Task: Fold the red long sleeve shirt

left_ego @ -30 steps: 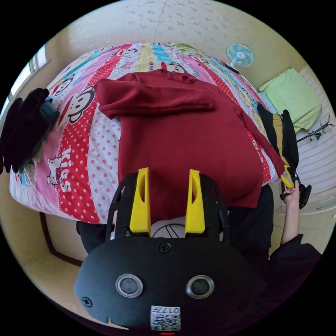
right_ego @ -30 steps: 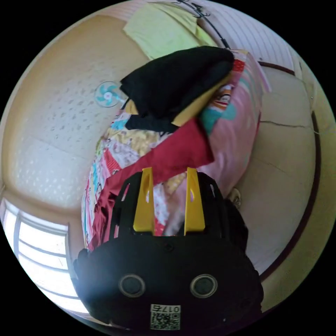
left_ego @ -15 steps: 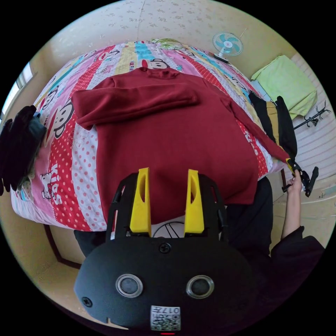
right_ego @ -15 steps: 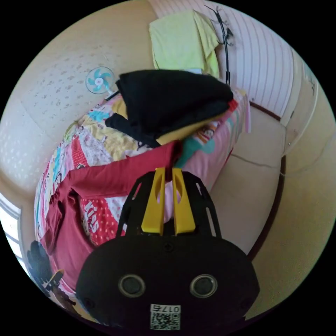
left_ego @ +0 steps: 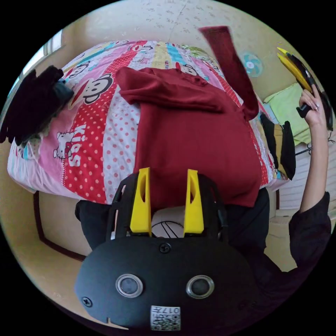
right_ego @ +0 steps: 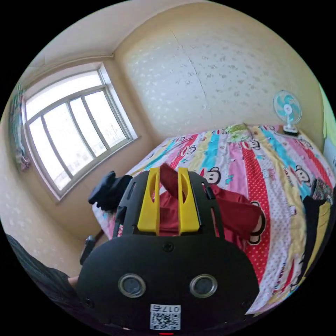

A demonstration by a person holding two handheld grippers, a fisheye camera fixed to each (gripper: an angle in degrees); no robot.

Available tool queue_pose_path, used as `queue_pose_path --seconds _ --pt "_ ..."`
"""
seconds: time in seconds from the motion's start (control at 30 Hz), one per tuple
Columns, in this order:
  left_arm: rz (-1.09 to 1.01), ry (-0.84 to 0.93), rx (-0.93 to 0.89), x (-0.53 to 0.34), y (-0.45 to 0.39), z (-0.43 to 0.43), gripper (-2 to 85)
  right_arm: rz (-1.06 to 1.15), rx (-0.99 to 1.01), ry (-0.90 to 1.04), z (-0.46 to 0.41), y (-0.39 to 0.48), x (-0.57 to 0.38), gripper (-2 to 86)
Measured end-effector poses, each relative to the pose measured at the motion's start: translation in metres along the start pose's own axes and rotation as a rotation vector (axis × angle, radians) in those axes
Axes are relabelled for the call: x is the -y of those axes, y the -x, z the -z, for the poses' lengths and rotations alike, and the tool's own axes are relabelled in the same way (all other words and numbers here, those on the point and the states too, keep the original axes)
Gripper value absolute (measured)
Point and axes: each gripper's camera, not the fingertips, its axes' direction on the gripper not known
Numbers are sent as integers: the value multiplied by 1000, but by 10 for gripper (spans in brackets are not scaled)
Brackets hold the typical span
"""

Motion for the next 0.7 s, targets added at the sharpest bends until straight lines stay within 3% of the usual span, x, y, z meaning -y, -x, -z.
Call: queue_pose_path --seconds 0.13,0.27,0.4,0.53,0.7 --pt "50 -23 -11 -14 43 17 149 -108 -118 158 -2 -45 -74 88" --pt "37 -1 -24 -24 75 14 152 -268 -369 383 23 -102 -182 109" --pt "-16 97 -126 -24 84 -10 155 -392 -318 514 47 -128 -272 120" --pt "-9 72 -93 -23 83 0 141 -361 -361 441 68 -117 -278 120" --pt "-50 -16 -124 1 83 35 139 -37 -289 396 15 -77 -193 131"
